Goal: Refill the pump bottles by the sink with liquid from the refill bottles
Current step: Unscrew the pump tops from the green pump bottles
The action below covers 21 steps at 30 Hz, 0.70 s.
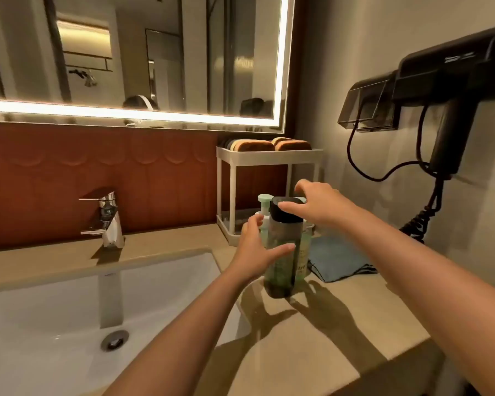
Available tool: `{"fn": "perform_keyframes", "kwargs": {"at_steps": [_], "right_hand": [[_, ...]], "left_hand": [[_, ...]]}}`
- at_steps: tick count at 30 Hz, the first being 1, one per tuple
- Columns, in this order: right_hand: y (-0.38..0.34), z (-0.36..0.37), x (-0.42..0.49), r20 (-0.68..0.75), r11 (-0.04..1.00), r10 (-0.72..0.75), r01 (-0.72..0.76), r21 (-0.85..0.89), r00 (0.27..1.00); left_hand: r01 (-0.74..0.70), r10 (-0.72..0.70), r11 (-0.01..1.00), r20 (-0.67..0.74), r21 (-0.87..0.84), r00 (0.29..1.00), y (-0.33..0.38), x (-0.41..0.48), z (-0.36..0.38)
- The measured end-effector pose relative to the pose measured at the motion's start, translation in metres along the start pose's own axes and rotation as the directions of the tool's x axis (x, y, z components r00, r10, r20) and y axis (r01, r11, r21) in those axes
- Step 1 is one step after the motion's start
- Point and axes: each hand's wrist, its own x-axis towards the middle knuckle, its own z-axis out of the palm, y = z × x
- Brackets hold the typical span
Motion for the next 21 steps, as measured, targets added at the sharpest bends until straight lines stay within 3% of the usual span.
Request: {"fn": "perform_keyframes", "kwargs": {"at_steps": [4,9,21], "right_hand": [[-0.011,0.003,0.019,0.132,0.966,0.061,-0.025,-0.256,0.989],[-0.017,0.008,0.034,0.167,0.947,0.083,-0.026,-0.321,0.982],[-0.022,0.013,0.027,0.146,0.948,0.005,0.042,-0.317,0.989]], "left_hand": [[-0.01,0.003,0.998,-0.114,-0.062,0.993,-0.006,0.013,0.017],[-0.055,0.03,0.982,-0.133,-0.183,0.991,-0.013,0.024,0.029],[-0.04,0.061,0.906,0.036,-0.422,0.998,-0.023,0.023,0.021]]}}
